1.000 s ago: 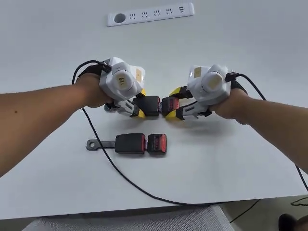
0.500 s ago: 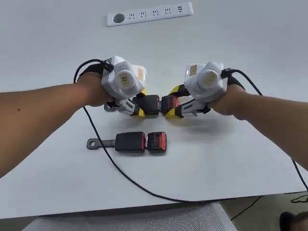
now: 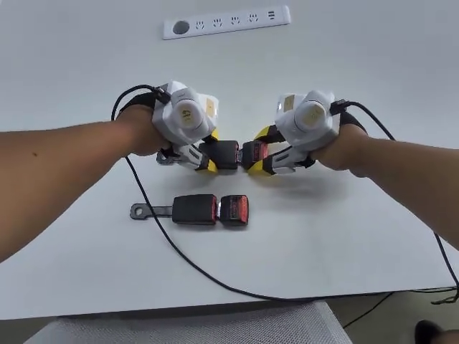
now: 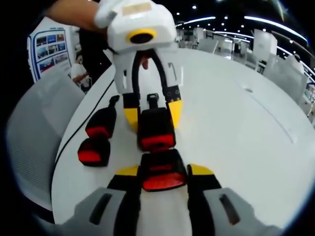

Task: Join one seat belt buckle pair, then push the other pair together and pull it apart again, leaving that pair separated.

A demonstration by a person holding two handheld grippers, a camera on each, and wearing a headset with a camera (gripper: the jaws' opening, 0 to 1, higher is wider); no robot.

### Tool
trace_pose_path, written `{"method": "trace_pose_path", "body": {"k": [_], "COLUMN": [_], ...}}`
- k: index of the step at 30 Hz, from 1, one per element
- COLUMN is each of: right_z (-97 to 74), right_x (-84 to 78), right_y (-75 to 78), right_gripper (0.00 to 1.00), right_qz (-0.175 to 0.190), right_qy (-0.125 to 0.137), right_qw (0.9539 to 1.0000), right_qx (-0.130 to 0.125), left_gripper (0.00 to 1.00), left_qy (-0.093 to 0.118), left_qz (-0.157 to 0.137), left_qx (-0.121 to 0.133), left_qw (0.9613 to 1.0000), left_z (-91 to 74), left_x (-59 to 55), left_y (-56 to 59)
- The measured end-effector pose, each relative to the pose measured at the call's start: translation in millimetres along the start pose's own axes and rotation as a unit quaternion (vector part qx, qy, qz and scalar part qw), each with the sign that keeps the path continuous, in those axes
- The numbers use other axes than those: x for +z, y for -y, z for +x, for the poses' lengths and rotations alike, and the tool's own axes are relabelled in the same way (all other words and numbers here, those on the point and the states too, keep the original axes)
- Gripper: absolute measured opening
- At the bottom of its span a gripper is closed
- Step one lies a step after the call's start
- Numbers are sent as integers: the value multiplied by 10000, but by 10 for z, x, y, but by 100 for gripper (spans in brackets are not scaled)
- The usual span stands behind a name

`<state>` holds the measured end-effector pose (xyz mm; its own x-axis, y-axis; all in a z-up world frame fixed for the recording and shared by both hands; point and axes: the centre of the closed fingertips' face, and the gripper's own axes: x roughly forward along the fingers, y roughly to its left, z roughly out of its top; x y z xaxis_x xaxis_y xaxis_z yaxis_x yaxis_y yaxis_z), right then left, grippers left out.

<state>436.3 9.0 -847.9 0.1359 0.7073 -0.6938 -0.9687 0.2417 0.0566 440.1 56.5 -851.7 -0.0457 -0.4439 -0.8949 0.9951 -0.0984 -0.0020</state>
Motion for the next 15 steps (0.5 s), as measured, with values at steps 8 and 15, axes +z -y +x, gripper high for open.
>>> {"method": "trace_pose_path", "body": {"k": [8, 15], "right_z": [-56, -101], "right_x": [-52, -88], "right_y": [-6, -8], "right_gripper": [36, 36], "right_qz": [38, 113], "right_qy": [12, 86], "right_qw": [10000, 9998], "right_qx": [-73, -128], "left_gripper": [34, 34], "left_qy": [26, -11], "left_qz": [-89, -41], "left_qx": [24, -14], "left_qw": [10000, 10000], "left_z": [-5, -9], "left_x": [-14, -13], "left_y": [-2, 1]}}
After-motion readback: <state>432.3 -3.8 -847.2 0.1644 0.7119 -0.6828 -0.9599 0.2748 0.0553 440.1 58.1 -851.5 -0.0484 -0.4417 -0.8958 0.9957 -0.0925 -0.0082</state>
